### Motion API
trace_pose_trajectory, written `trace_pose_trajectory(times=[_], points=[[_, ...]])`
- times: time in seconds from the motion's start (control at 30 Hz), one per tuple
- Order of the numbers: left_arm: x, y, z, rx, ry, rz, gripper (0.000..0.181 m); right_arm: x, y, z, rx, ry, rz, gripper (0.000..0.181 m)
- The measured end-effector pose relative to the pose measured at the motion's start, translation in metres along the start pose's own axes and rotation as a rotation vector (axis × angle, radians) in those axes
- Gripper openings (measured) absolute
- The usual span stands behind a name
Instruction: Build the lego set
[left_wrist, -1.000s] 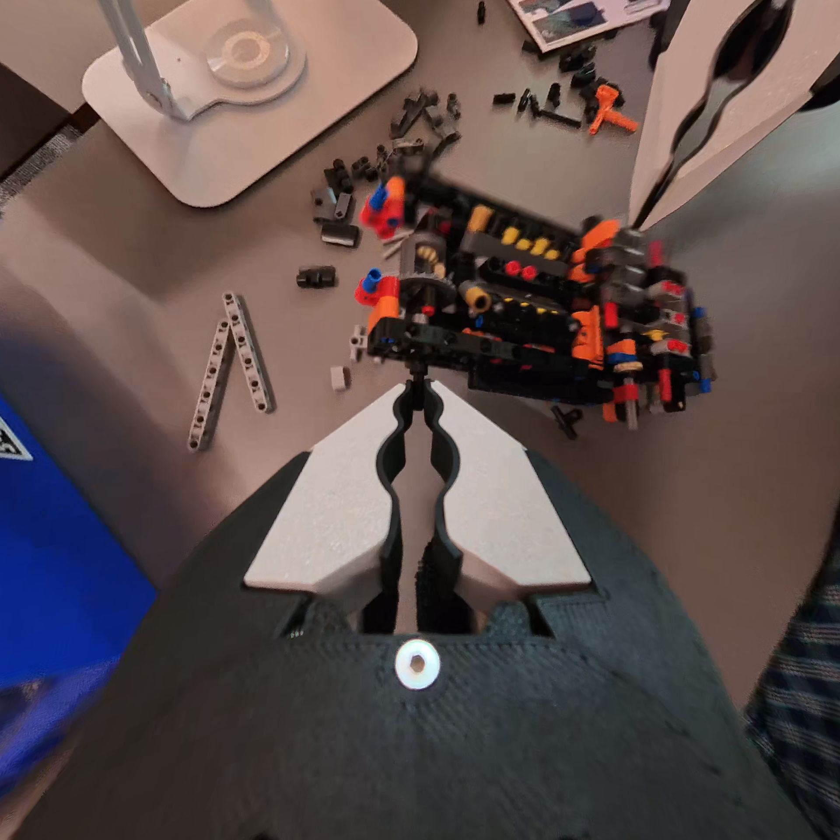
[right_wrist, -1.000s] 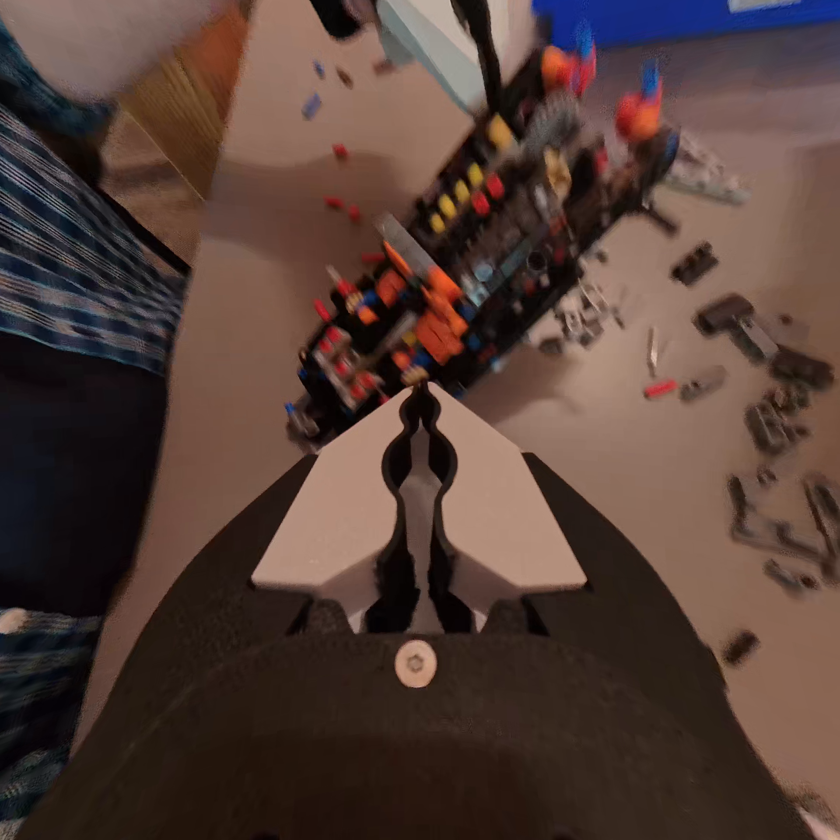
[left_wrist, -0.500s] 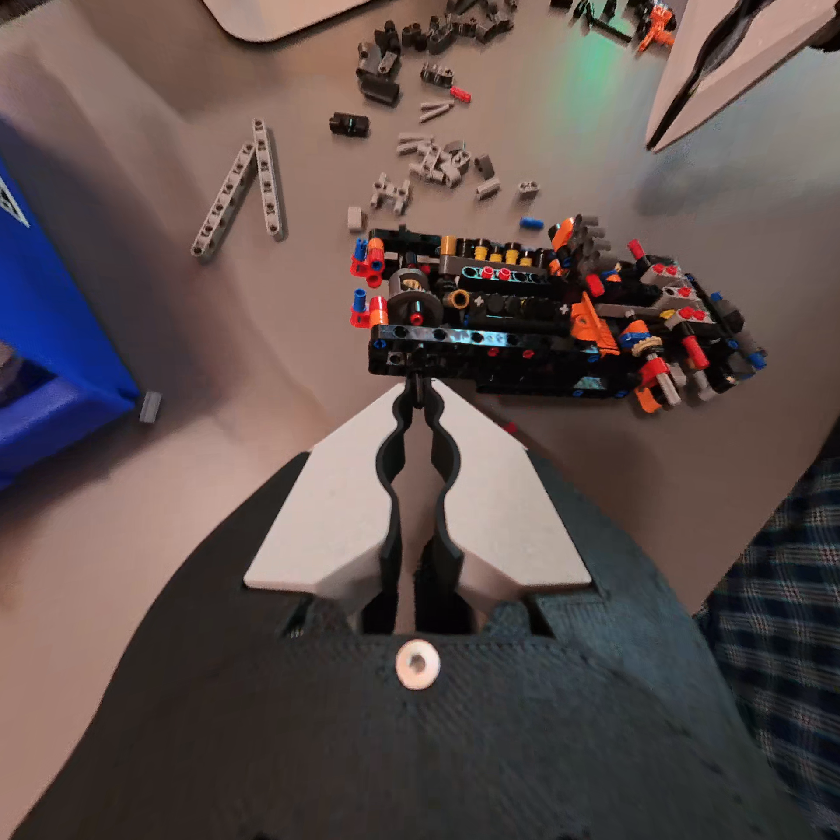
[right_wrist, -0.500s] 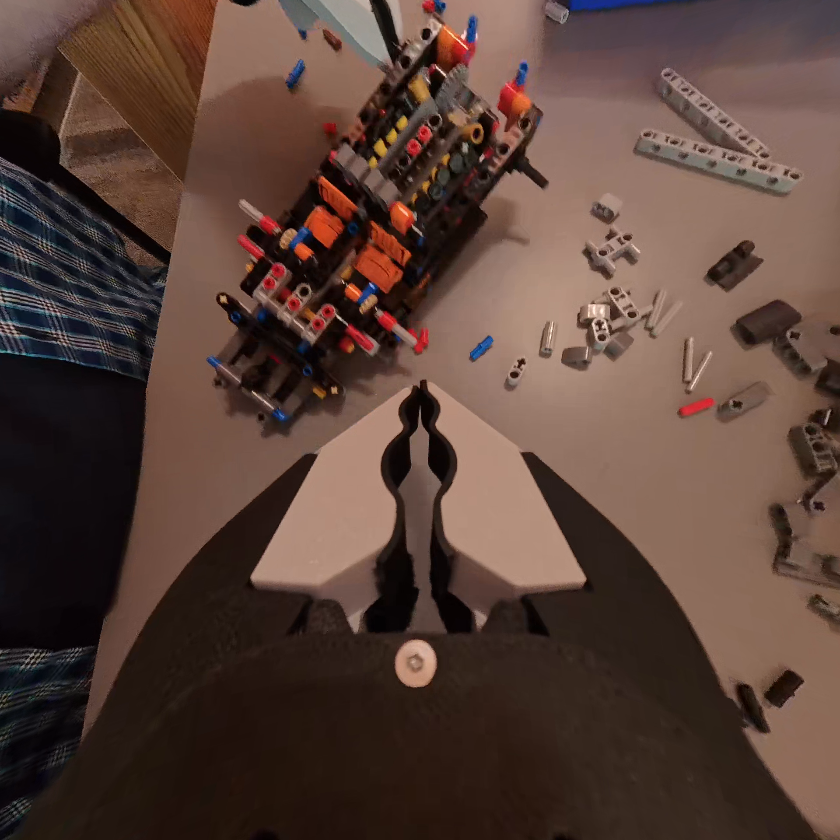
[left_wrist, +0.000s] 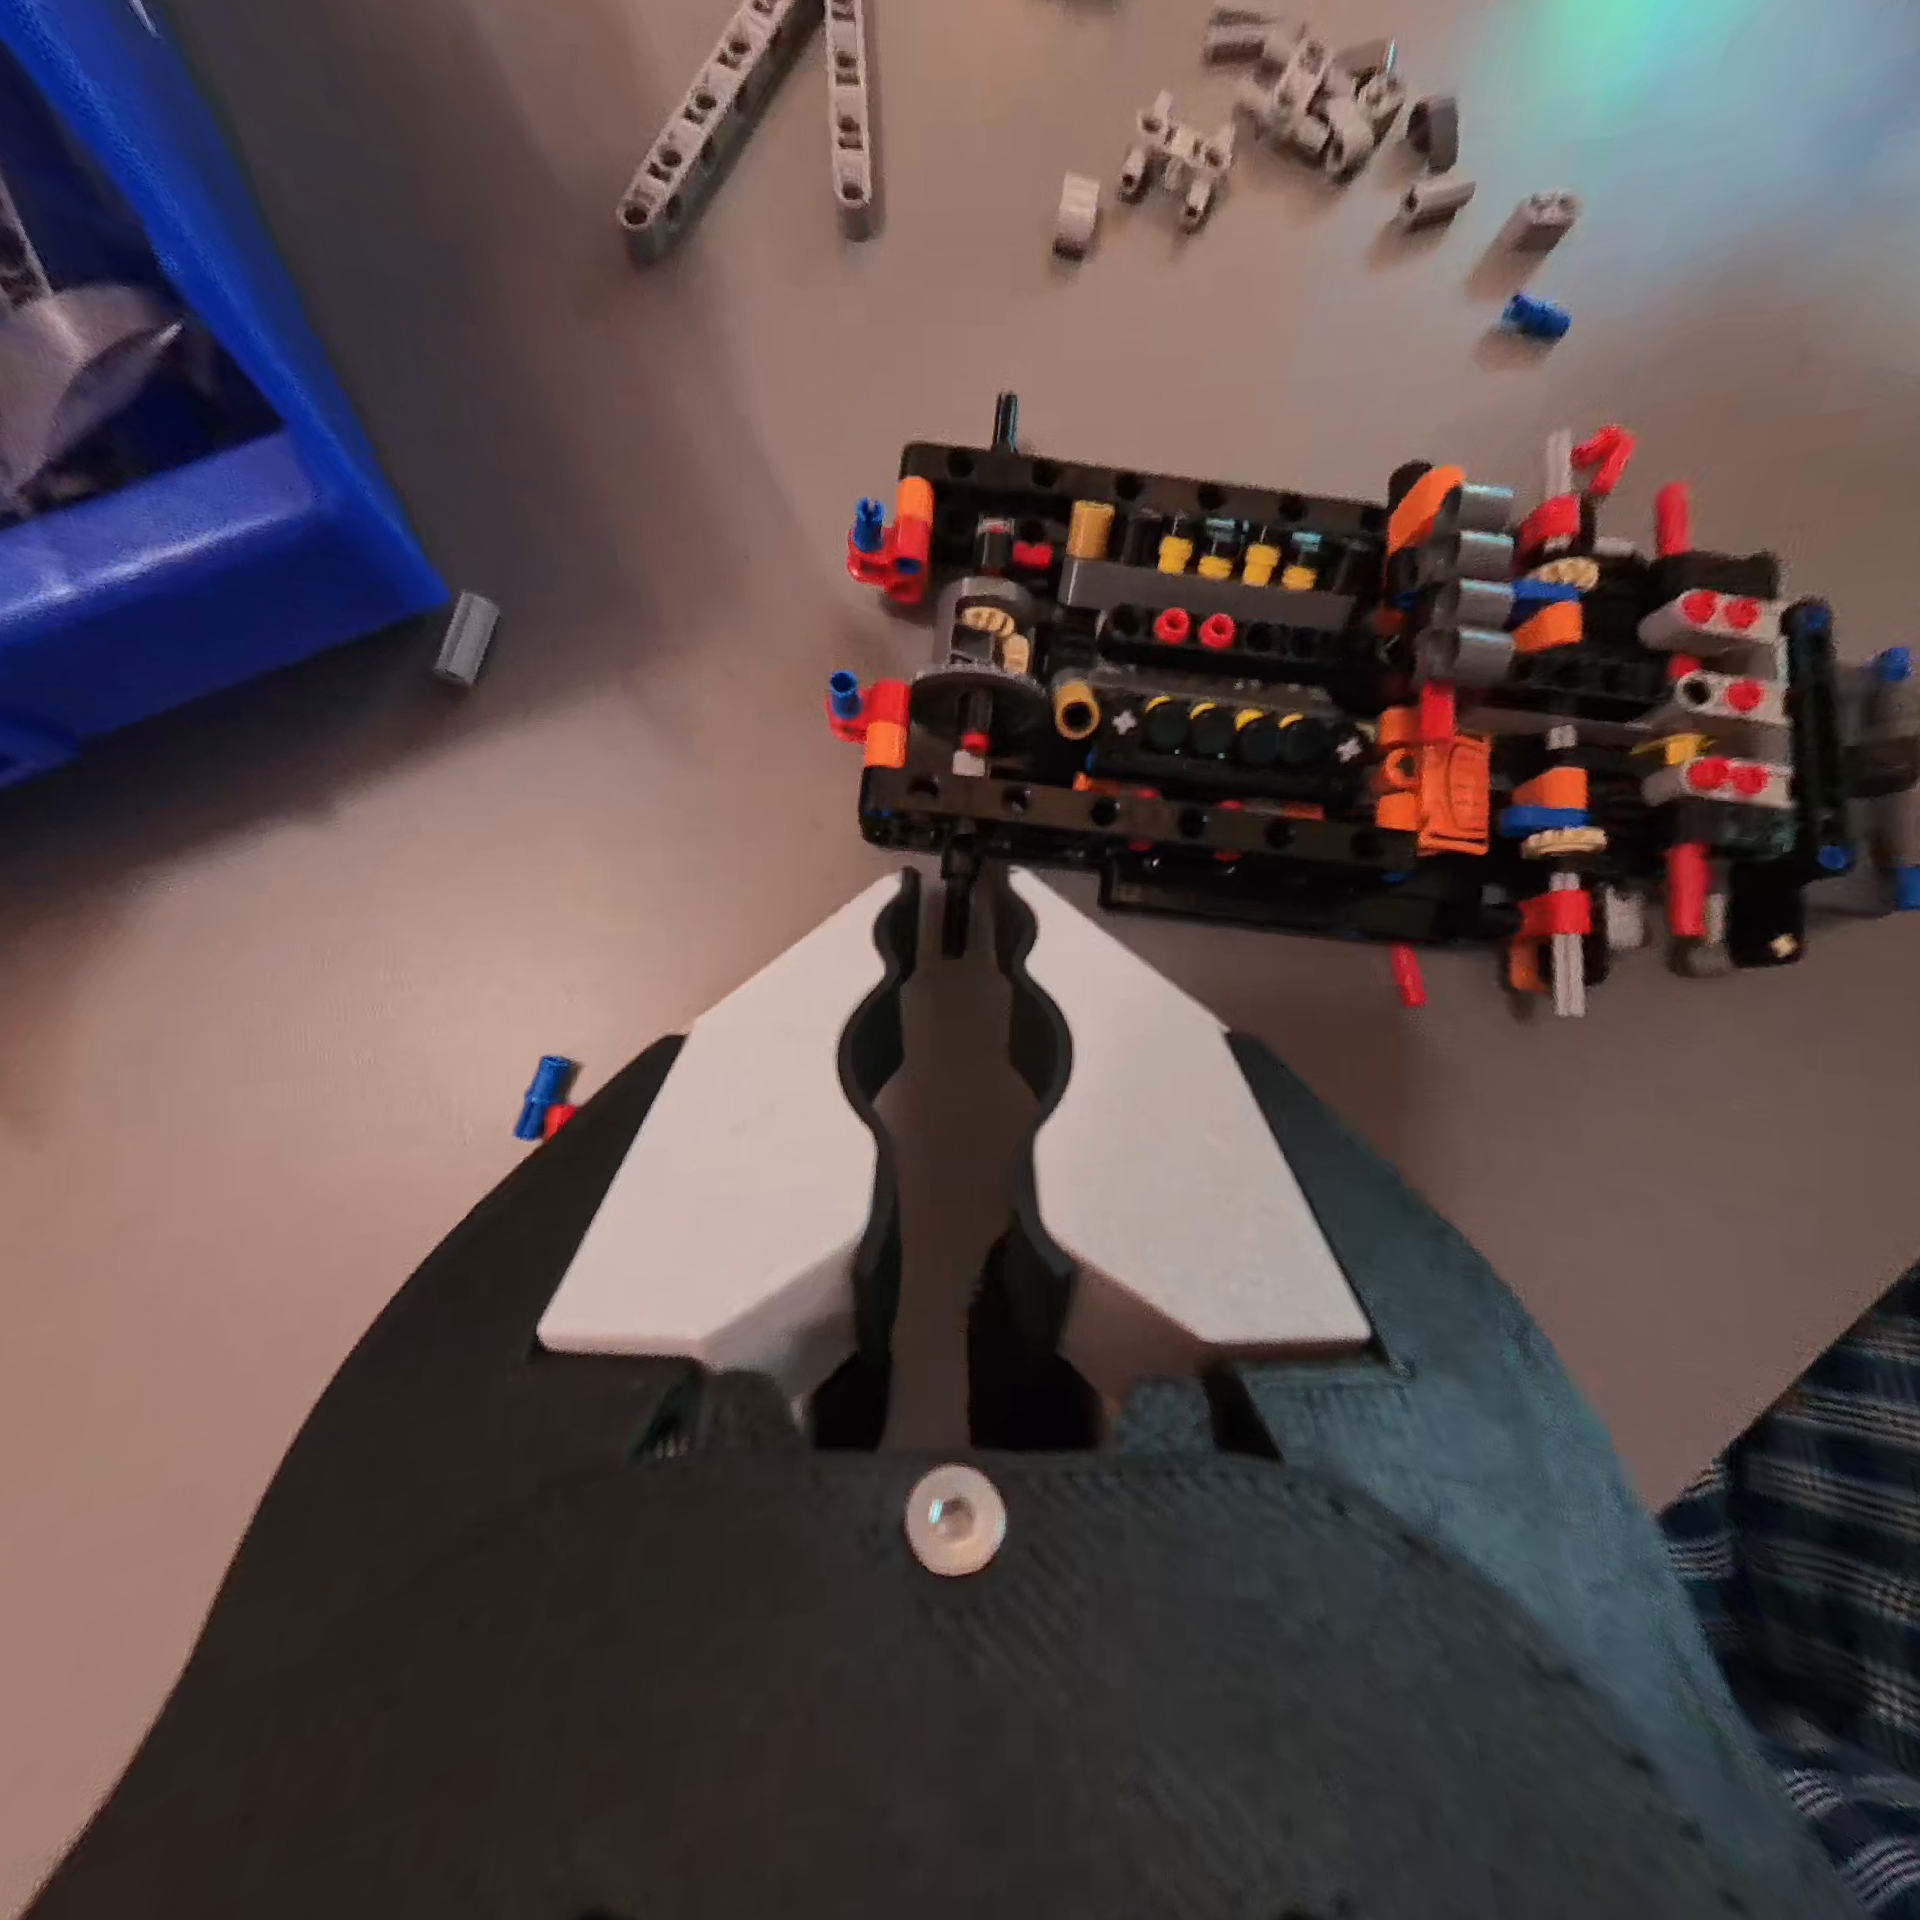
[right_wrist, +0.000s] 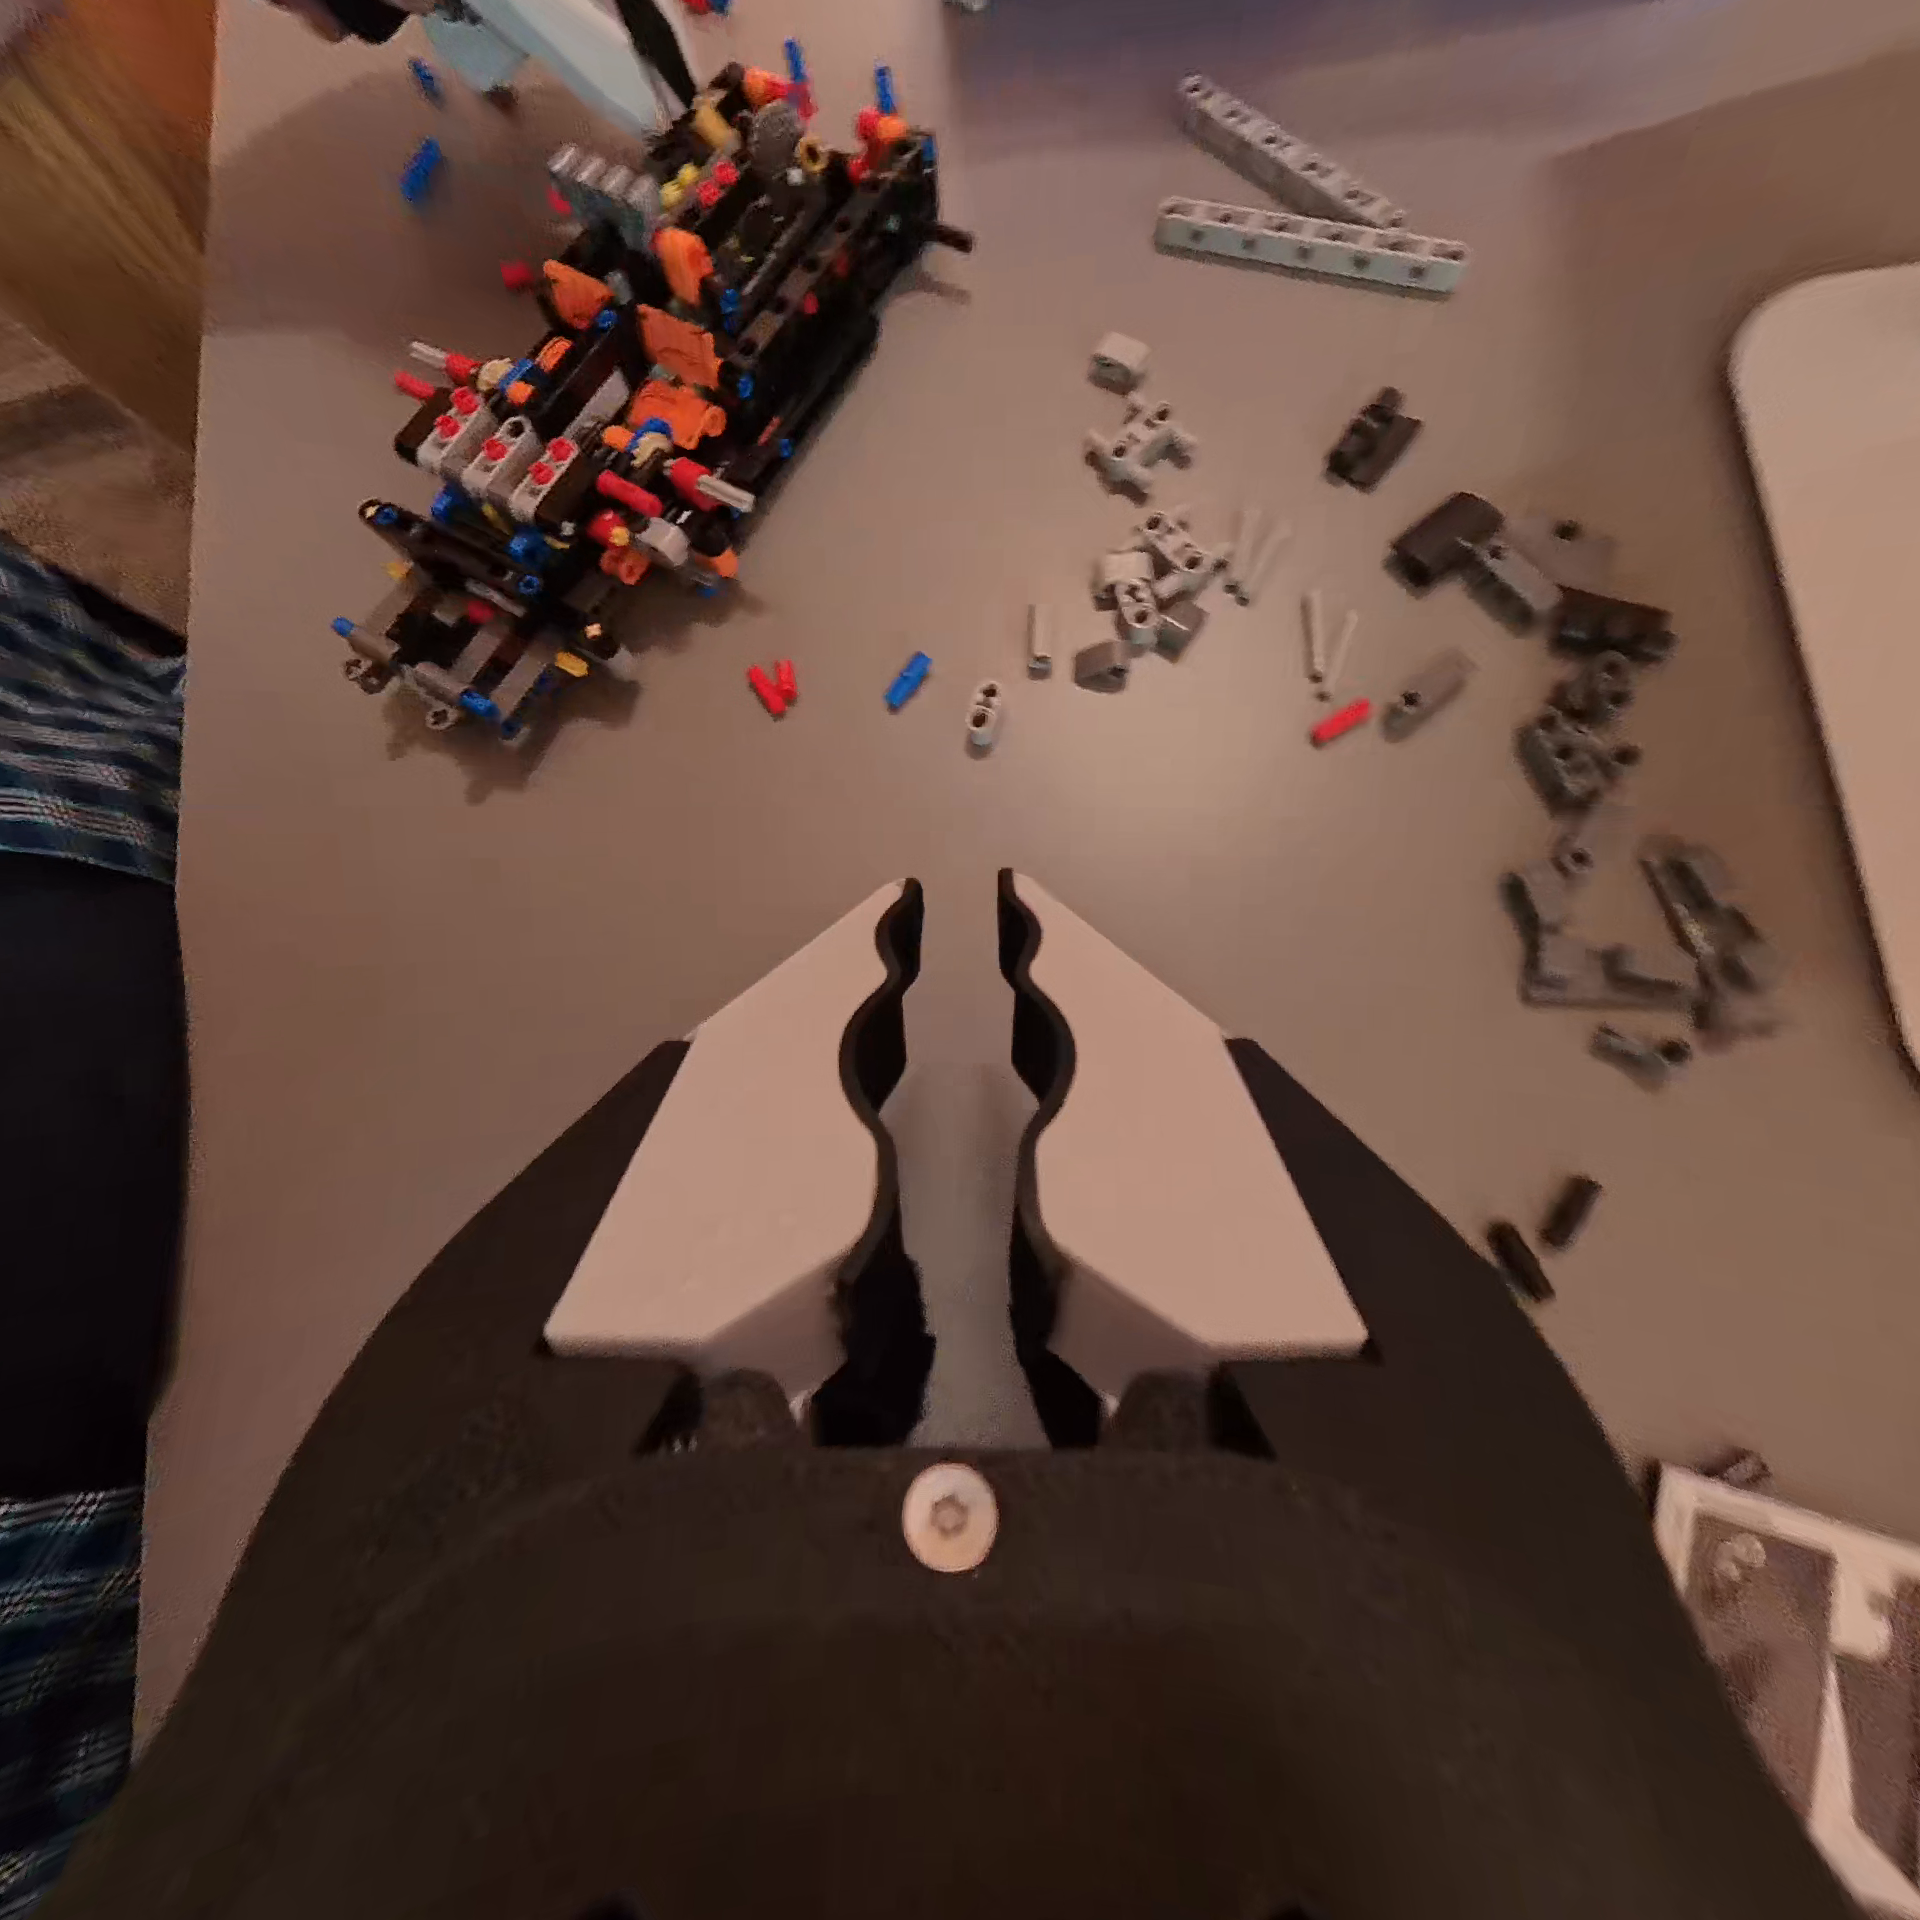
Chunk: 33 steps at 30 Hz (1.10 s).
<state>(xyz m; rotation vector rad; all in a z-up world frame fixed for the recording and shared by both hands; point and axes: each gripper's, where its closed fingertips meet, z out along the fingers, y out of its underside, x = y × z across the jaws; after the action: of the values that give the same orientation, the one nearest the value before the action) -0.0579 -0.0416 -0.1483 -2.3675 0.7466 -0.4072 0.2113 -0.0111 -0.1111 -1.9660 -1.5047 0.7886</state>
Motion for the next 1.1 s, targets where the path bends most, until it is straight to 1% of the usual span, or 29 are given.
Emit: trace_pose_trajectory(times=[0.03,0.1,0.2,0.3,0.43,0.53,0.63,0.73,0.8,0.87,0.97,1.0,1.1], points=[[-0.001,-0.003,-0.002,0.017,0.005,-0.022,0.020,0.005,0.001,-0.006,0.008,0.012,0.017,0.015],[-0.005,-0.010,-0.009,0.059,-0.008,-0.049,0.028,0.016,0.002,-0.014,0.013,0.053,0.034,0.018],[-0.001,-0.019,-0.018,0.097,-0.016,-0.047,0.031,0.028,-0.004,-0.024,0.025,0.100,0.031,0.018],[0.014,-0.026,-0.024,0.119,-0.029,-0.010,0.032,0.044,-0.008,-0.036,0.034,0.182,0.018,0.018],[0.042,-0.040,-0.029,0.181,-0.006,0.027,0.032,0.063,-0.002,-0.061,0.038,0.278,0.025,0.020],[0.063,-0.049,-0.031,0.219,0.011,0.068,0.030,0.077,0.013,-0.090,0.042,0.352,0.066,0.021],[0.084,-0.059,-0.031,0.239,0.039,0.121,0.030,0.086,0.037,-0.117,0.015,0.408,0.114,0.020],[0.102,-0.068,-0.026,0.255,0.077,0.146,0.029,0.087,0.063,-0.128,-0.037,0.423,0.153,0.020],[0.114,-0.073,-0.022,0.264,0.102,0.163,0.028,0.083,0.074,-0.126,-0.056,0.406,0.166,0.021],[0.125,-0.079,-0.019,0.275,0.120,0.184,0.028,0.078,0.077,-0.114,-0.065,0.378,0.166,0.020],[0.136,-0.086,-0.015,0.273,0.118,0.222,0.027,0.069,0.074,-0.085,-0.088,0.332,0.178,0.018],[0.139,-0.088,-0.014,0.275,0.123,0.228,0.027,0.069,0.073,-0.074,-0.099,0.335,0.187,0.014],[0.148,-0.091,-0.011,0.283,0.141,0.232,0.027,0.074,0.076,-0.045,-0.128,0.340,0.258,0.011]])
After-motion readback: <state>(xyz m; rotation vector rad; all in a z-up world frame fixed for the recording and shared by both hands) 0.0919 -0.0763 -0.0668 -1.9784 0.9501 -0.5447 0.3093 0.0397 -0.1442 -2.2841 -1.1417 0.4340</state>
